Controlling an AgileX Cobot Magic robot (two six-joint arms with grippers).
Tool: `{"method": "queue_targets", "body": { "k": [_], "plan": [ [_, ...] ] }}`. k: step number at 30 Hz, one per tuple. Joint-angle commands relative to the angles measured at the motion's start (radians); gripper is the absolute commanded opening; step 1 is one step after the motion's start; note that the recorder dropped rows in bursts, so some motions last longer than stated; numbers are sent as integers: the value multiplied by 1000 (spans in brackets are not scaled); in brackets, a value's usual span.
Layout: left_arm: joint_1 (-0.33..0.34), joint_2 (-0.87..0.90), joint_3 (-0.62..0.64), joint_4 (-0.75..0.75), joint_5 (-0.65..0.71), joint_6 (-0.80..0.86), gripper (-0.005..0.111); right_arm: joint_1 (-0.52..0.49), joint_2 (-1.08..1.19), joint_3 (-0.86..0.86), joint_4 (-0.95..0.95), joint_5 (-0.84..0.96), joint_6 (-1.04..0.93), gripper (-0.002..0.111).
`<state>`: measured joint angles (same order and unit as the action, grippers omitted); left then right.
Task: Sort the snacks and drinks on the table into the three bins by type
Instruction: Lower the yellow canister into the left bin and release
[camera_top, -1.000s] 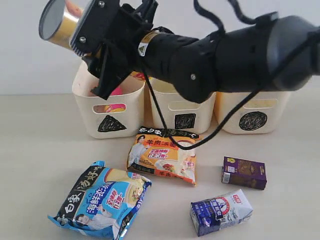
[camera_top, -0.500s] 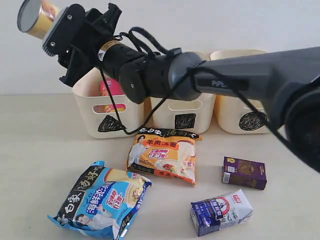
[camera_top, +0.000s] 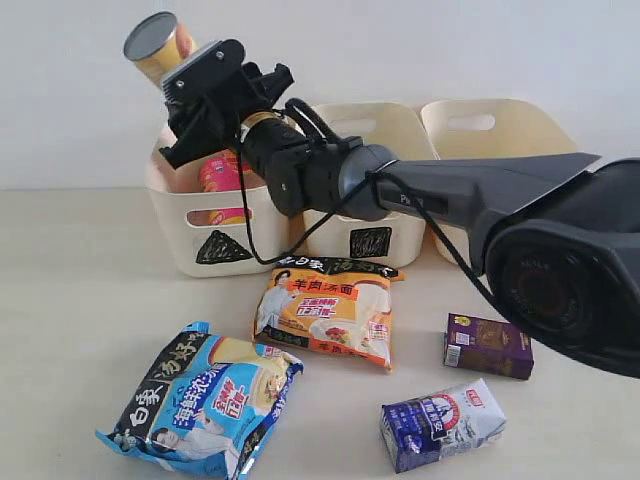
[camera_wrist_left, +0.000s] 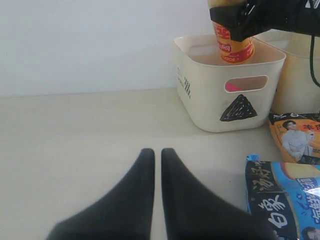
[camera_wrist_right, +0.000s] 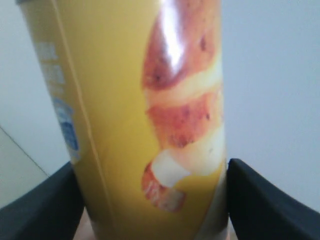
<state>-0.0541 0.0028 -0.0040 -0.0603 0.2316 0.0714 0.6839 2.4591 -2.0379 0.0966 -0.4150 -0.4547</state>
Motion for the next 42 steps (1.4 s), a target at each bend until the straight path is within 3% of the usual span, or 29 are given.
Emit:
{"method": "queue_targets", "body": {
  "k": [1,3,6,13,19,32,37,42],
  "plan": [
    [4,-3,4,-11,1,5,4,-24,10,-11,6,2,66,37],
    [4,-3,4,-11,1,5,4,-24,14,-11,3,1,80,51],
    [4,-3,4,-11,1,5,4,-24,17,-11,3,1,87,63],
    [4,-3,4,-11,1,5,4,-24,17,-11,3,29,138,73],
    [4,-3,4,-11,1,5,4,-24,17,-11,6,69,168,91],
    [4,-3,4,-11,1,5,4,5,-81,-11,6,39,215,90],
    [4,-3,4,-11,1,5,4,4,-95,-11,6,-7,211,74],
    [4,-3,4,-11,1,5,4,13,-113,-11,-6,18,211,83]
  ]
}}
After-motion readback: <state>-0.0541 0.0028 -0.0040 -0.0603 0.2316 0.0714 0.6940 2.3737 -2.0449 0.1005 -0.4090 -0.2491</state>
